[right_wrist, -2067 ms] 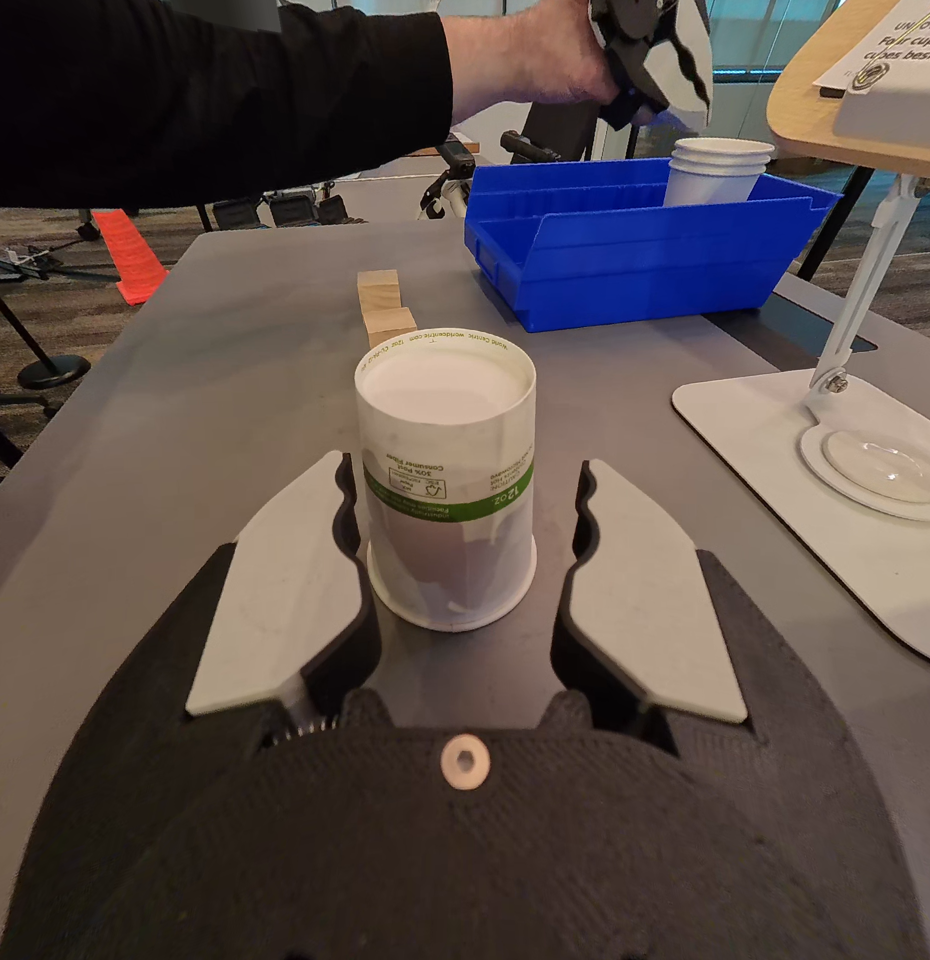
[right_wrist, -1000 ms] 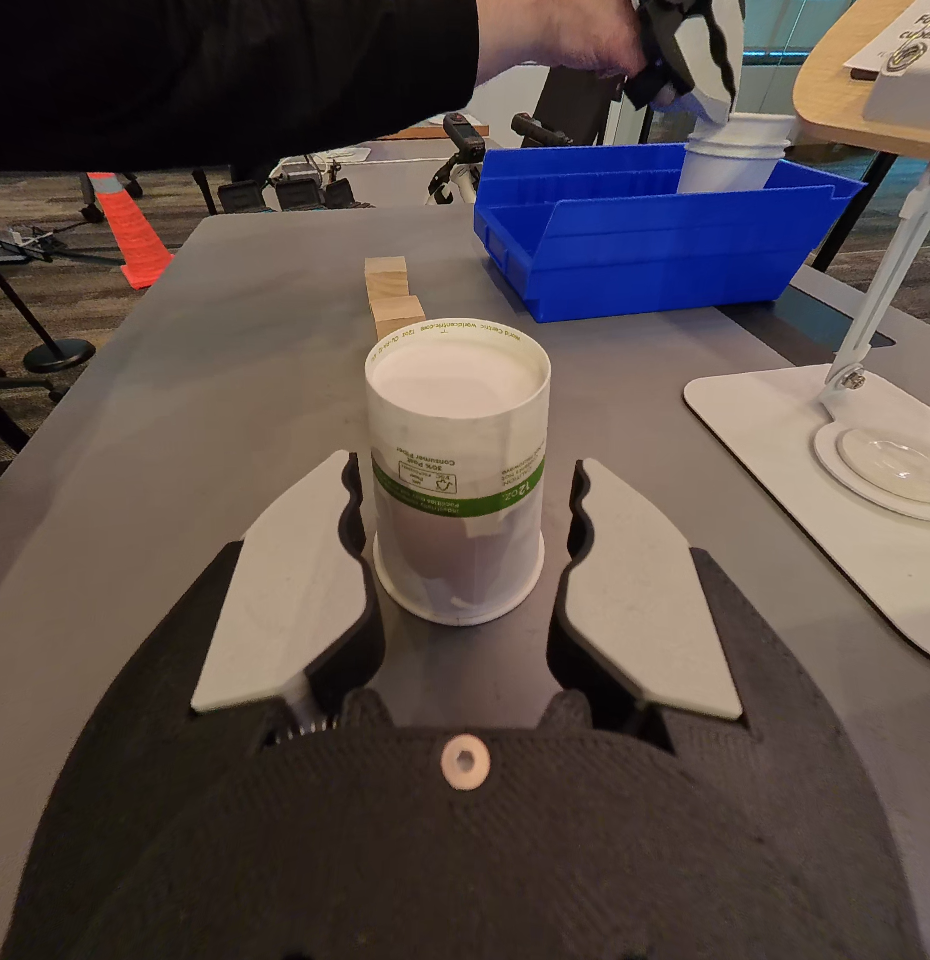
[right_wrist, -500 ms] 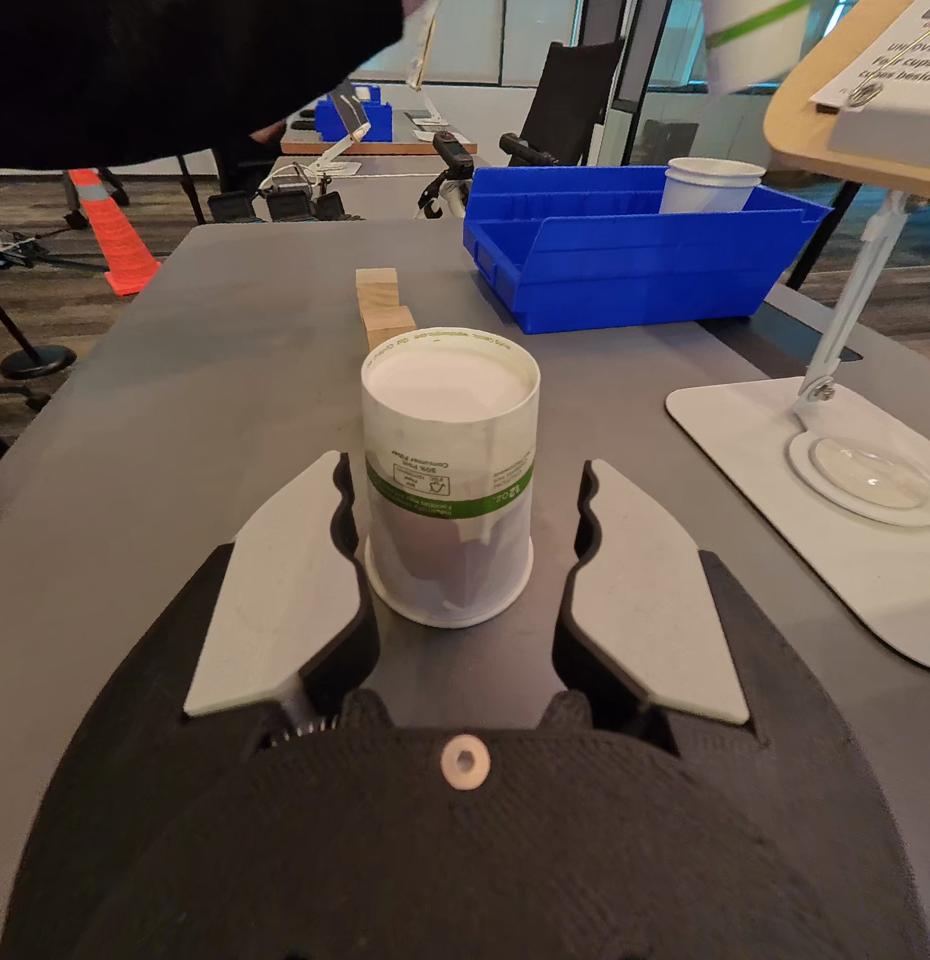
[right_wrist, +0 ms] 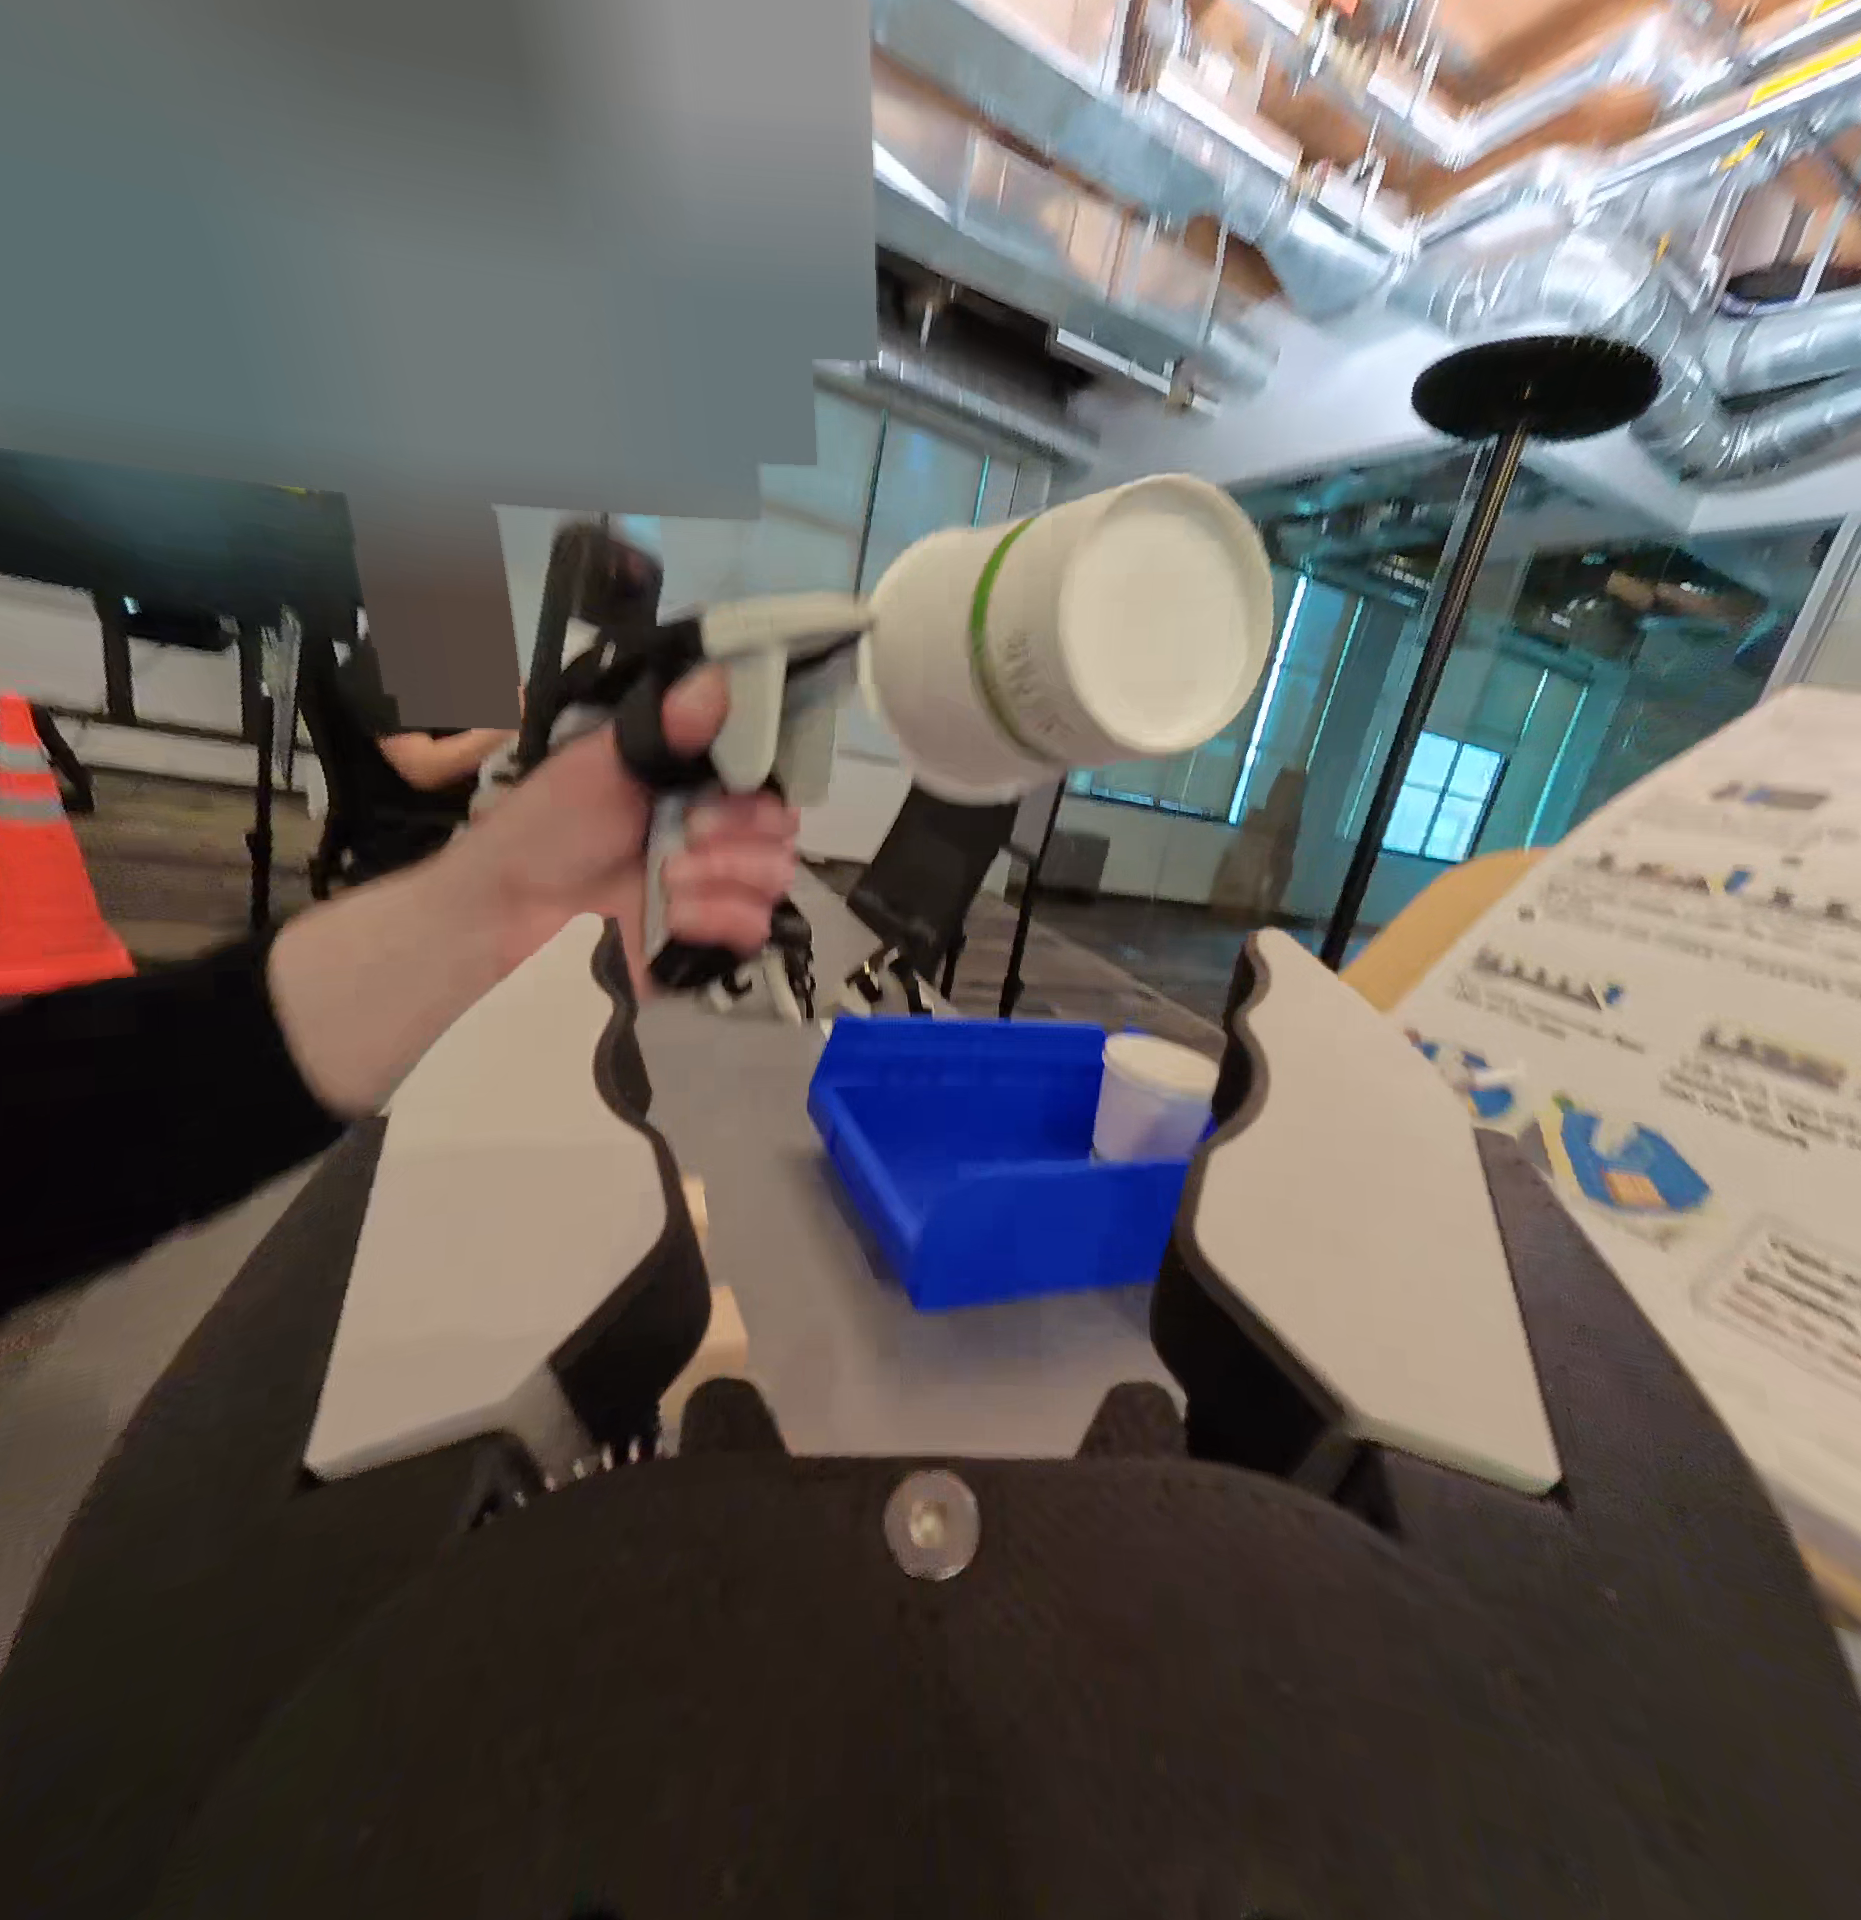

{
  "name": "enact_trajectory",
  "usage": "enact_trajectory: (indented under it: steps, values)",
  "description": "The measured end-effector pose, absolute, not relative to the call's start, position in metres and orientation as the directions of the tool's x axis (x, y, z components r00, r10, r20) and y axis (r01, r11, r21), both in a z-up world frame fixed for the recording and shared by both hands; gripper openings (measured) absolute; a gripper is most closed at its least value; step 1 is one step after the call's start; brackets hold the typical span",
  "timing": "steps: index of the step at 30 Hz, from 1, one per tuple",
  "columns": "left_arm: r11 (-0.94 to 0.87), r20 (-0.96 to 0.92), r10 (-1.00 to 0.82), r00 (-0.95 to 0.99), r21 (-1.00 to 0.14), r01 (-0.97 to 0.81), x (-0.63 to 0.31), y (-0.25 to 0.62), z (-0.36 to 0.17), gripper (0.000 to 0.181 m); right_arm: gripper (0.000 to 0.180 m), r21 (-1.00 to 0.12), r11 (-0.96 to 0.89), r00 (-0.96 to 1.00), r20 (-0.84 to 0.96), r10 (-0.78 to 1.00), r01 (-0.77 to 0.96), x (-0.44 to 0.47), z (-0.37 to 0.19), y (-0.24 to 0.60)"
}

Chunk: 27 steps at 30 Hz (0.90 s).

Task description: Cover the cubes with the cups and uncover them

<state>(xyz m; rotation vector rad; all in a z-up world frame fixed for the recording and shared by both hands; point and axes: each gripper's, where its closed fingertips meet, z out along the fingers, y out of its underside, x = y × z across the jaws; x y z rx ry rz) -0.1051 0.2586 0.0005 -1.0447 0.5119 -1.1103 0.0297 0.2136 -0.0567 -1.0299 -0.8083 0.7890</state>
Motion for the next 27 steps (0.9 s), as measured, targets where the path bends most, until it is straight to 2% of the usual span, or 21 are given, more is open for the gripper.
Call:
enact_trajectory:
  steps: [4,9,12,15,19,24,27]
  values:
    - [-0.078,0.278,-0.938,0.209,-0.754,0.653,-0.09,0.237,-0.012,0.002,0.116,-0.905,0.327,0.484,0.166,0.859,-0.271,0.012,-0.019,0.224]
    - [-0.186,0.355,-0.929,0.109,-0.698,0.691,-0.078,0.23,-0.037,0.003,0.118,-0.896,0.348,0.484,0.184,0.856,-0.276,0.007,0.002,0.229]
    - [-0.203,0.359,-0.928,0.097,-0.707,0.678,-0.074,0.229,-0.045,0.002,0.115,-0.923,0.313,0.448,0.186,0.874,-0.226,0.003,-0.001,0.233]
    - [-0.209,0.35,-0.933,0.086,-0.72,0.662,-0.069,0.226,-0.048,0.003,0.113,-0.972,0.227,0.401,0.183,0.897,-0.063,-0.008,-0.023,0.246]
    - [-0.205,0.336,-0.938,0.083,-0.731,0.651,-0.069,0.224,-0.047,0.003,0.087,-0.977,0.213,0.365,0.198,0.91,-0.002,-0.009,-0.028,0.246]
    - [-0.182,0.32,-0.941,0.115,-0.761,0.623,-0.068,0.226,-0.049,0.003,0.086,-0.978,0.202,0.361,0.205,0.91,0.047,-0.01,-0.021,0.248]
    - [-0.119,0.277,-0.947,0.163,-0.774,0.622,-0.091,0.228,-0.039,0.02,0.086,-0.977,0.198,0.377,0.214,0.901,0.081,-0.007,-0.008,0.252]
